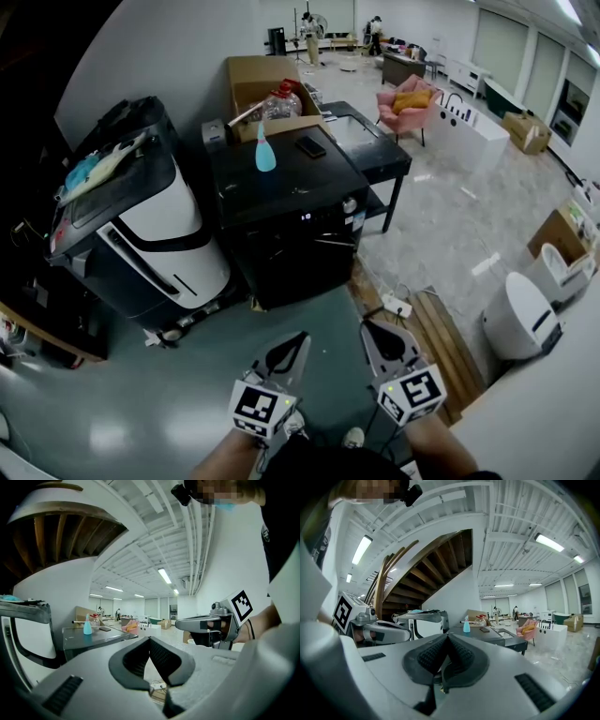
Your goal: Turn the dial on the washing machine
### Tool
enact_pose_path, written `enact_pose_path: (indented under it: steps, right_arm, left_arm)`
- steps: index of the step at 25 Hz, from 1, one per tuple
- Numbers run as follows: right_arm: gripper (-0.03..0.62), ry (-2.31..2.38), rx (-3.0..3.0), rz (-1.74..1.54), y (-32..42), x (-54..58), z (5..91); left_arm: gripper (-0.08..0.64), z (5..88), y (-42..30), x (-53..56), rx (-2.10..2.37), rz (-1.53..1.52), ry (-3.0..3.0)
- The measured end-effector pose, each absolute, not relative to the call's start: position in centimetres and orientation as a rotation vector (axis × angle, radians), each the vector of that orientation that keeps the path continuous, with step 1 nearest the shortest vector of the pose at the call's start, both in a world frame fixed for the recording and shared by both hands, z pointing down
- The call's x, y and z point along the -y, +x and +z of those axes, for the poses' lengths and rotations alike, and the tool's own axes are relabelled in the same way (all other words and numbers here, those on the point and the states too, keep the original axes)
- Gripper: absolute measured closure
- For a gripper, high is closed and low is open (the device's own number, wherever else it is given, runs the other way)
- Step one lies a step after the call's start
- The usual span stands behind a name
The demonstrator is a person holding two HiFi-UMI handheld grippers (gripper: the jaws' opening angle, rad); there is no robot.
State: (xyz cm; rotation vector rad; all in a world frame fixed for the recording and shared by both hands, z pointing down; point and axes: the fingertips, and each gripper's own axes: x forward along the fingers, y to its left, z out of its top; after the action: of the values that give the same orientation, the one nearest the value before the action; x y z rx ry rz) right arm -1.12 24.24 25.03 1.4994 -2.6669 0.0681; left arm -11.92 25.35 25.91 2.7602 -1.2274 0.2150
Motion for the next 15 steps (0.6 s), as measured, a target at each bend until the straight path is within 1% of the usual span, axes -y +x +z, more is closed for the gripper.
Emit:
enact_pose_path:
  steps: [10,15]
  right_arm:
    - [0.589,1.574,2.635,0.072,-4.9,-20.4,25.3]
    - [0.577,1.619,2.621,0.064,-6.6,-18.5,25.3]
  left_arm:
    - [0.555,26.3,-16.3,-21.2,1.167,0.208,2.791]
    - [0.555,26.1,-18.5,-19.3,1.133,0.204,2.818]
